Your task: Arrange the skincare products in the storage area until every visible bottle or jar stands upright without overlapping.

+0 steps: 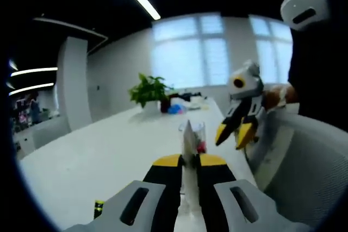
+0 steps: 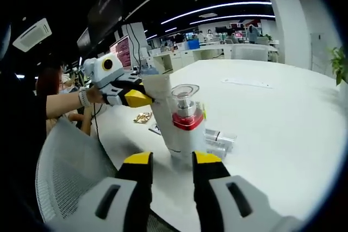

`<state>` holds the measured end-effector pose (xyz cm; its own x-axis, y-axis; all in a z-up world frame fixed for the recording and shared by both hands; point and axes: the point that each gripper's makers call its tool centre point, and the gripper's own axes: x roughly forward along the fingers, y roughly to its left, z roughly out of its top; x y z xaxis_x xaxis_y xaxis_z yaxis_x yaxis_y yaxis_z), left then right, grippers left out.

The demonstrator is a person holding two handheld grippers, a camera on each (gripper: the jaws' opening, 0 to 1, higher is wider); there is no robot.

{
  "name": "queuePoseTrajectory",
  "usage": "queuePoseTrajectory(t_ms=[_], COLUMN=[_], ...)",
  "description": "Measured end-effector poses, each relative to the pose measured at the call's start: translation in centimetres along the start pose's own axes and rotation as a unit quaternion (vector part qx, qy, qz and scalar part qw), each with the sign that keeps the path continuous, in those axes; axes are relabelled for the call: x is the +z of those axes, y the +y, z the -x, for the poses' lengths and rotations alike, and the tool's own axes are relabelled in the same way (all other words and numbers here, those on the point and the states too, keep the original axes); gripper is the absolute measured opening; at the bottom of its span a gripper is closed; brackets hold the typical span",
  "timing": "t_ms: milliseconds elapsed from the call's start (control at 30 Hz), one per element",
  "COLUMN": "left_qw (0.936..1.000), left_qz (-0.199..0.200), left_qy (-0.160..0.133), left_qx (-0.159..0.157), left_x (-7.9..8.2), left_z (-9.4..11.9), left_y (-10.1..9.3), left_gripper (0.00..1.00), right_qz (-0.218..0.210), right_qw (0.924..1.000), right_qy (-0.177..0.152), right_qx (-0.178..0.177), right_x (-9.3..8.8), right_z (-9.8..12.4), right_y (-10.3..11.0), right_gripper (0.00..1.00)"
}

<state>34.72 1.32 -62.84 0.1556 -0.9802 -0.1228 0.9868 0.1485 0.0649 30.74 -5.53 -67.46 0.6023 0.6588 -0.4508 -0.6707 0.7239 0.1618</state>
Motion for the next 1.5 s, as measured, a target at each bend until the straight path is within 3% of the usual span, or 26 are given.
queuePoseTrajectory(t_ms=[267,433,533,767,967,1367,1500], left_qw=[1.0,1.0,1.0,0.9999,0.9999,0.9999,0.9999], left_qz=[0.003,0.005,0.004,0.008,0.009,0.008,0.007], left_qy=[-0.003,-0.005,-0.005,-0.009,-0.011,-0.012,-0.011], left_qx=[0.001,0.001,0.002,0.002,0.004,0.002,0.002], left_x=[0.0,0.0,0.0,0.0,0.0,-0.1,-0.1], left_z=[0.0,0.0,0.0,0.0,0.0,0.1,0.1], left_y=[0.0,0.0,0.0,0.1,0.1,0.3,0.3], left_gripper=[0.06,0.06,0.06,0.06,0.06,0.06,0.06], right_qz=[0.04,0.038,0.044,0.037,0.037,0.075,0.075], right_qw=[0.999,0.9985,0.9984,0.9982,0.998,0.9908,0.9905], right_qy=[0.003,0.022,0.02,0.01,0.009,0.023,0.026], right_qx=[0.021,0.034,0.031,0.045,0.05,0.11,0.113], right_x=[0.2,-1.1,-1.4,-1.4,-1.3,-1.5,-1.5], right_z=[-2.9,-4.8,-5.4,-6.8,-7.3,-7.3,-7.3], right_y=[-1.1,-2.0,-2.4,-2.4,-2.4,-2.1,-2.2], right_gripper=[0.39,0.4,0.44,0.43,0.35,0.33,0.33])
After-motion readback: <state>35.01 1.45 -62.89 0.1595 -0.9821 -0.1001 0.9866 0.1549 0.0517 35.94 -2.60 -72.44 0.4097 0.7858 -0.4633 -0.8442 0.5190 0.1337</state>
